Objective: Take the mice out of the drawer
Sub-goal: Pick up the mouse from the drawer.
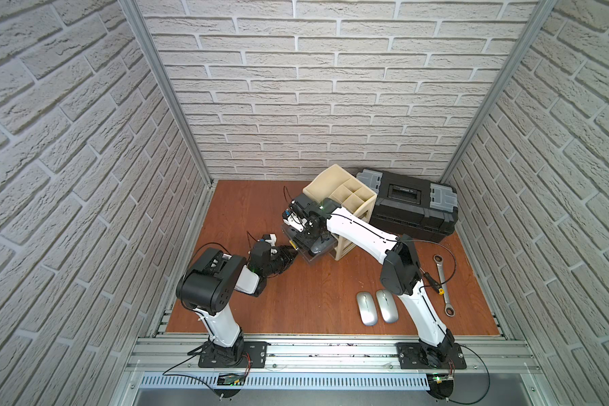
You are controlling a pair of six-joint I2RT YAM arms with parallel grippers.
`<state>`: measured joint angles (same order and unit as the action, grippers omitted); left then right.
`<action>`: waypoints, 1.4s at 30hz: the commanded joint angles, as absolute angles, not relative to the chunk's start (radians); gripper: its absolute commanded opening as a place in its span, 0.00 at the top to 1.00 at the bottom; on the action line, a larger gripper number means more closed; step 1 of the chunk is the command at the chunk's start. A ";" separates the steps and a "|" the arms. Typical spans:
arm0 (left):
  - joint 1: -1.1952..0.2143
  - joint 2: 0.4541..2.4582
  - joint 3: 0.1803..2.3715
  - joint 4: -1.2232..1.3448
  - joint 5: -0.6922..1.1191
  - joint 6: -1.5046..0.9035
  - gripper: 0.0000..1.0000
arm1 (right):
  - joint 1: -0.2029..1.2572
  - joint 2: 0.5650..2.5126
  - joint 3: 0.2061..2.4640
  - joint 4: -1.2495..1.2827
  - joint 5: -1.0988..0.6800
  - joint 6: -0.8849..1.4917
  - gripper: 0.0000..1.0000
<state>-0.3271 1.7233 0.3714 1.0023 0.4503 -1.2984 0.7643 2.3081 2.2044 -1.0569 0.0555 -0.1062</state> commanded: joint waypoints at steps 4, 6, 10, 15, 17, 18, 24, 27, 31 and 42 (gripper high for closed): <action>-0.321 1.716 0.369 1.048 0.459 -1.289 0.70 | 0.769 2.310 2.132 -0.994 0.121 -0.015 0.34; -0.321 1.715 0.368 1.048 0.457 -1.289 0.70 | 0.769 2.293 2.107 -0.962 0.110 -0.004 0.36; -0.321 1.715 0.367 1.051 0.458 -1.289 0.70 | 0.769 2.264 2.066 -0.906 0.086 0.006 0.39; -0.322 1.710 0.367 1.049 0.462 -1.290 0.70 | 0.770 2.221 2.010 -0.848 0.074 0.002 0.49; -0.322 1.708 0.367 1.045 0.460 -1.289 0.70 | 0.770 2.201 1.987 -0.832 0.074 -0.002 0.51; -0.321 1.706 0.367 1.044 0.460 -1.289 0.70 | 0.770 2.186 1.969 -0.819 0.073 -0.004 0.52; -0.320 1.709 0.373 1.039 0.463 -1.289 0.71 | 0.772 2.103 1.895 -0.762 0.088 -0.010 0.54; -0.320 1.708 0.377 1.035 0.466 -1.287 0.71 | 0.774 2.071 1.871 -0.747 0.103 -0.010 0.54; -0.320 1.708 0.377 1.031 0.467 -1.287 0.71 | 0.781 2.038 1.840 -0.728 0.127 -0.005 0.54; -0.319 1.706 0.371 1.031 0.466 -1.284 0.71 | 0.797 1.985 1.779 -0.706 0.154 0.021 0.56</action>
<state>-0.3252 1.7233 0.3717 0.9989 0.4541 -1.2980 0.7891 2.0407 1.7981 -0.7422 0.1341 0.0010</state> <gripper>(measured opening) 0.293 0.619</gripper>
